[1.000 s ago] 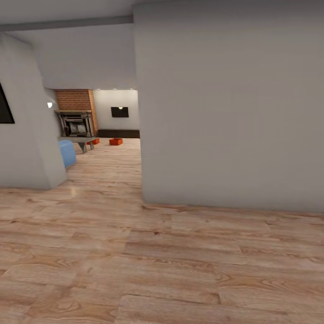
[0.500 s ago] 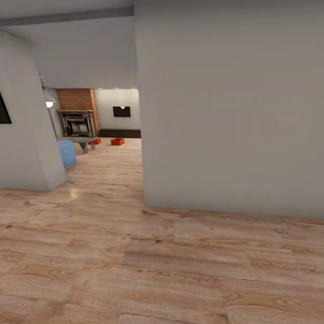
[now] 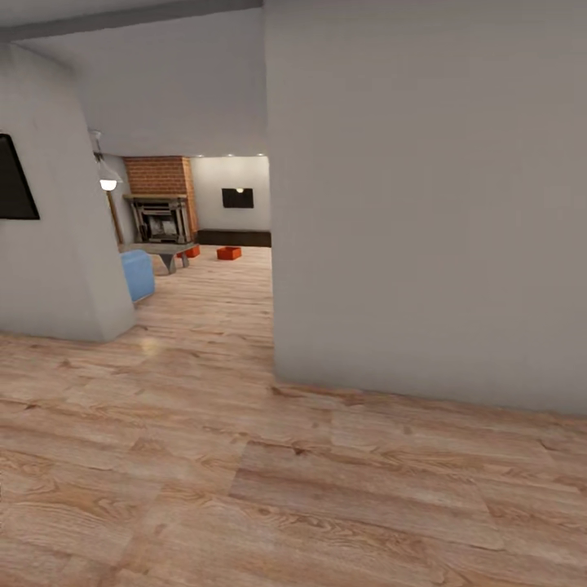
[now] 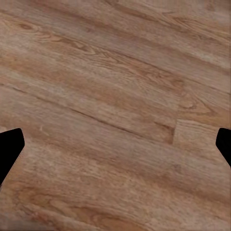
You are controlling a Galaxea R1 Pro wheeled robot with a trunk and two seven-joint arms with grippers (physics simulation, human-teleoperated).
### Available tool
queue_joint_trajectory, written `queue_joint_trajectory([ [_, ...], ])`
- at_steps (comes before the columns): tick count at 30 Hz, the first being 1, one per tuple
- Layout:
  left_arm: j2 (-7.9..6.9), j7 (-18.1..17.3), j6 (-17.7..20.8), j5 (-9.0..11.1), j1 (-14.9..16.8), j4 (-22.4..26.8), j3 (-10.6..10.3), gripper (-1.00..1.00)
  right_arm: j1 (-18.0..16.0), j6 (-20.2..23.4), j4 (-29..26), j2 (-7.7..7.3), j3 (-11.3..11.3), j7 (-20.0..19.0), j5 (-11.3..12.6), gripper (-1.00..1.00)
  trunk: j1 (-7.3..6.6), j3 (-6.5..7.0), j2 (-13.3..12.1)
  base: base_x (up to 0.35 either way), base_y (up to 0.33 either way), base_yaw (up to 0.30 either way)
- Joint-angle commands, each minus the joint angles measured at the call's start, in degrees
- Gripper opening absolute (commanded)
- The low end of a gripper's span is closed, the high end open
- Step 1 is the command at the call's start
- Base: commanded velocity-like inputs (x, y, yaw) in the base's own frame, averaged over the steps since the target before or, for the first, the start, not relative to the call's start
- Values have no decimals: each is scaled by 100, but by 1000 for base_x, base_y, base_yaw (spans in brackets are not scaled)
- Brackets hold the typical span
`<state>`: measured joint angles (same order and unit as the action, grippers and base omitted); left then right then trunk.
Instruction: Move the two storage containers from the living room to the garage. In the garage, place one container on the floor and stack the other container on top of it (either order is fine).
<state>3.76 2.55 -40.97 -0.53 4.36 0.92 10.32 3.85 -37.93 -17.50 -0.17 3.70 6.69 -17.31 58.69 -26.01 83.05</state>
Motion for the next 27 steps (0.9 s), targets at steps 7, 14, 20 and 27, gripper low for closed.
queue_joint_trajectory([
  [7, 2, 27, -17, -8, 4, -4, -4, 100, 2, -9, -8, 6, 35, 17, -62, 100, 4, -46, 2, 326, 0, 133],
  [14, 8, 27, -23, -8, 4, -4, -4, 100, 2, -8, -12, 4, 35, 17, -62, 100, 4, -88, 2, 326, 0, 131],
  [20, 3, 27, -17, -8, 4, -4, -4, 100, 2, -9, -12, 2, 35, 17, -62, 100, 4, -123, 2, 326, 0, 131],
  [27, 5, 27, -21, -8, 4, -3, -4, 100, 2, -6, -9, 2, 35, 17, -65, 100, 4, -164, 2, 326, 0, 133],
])
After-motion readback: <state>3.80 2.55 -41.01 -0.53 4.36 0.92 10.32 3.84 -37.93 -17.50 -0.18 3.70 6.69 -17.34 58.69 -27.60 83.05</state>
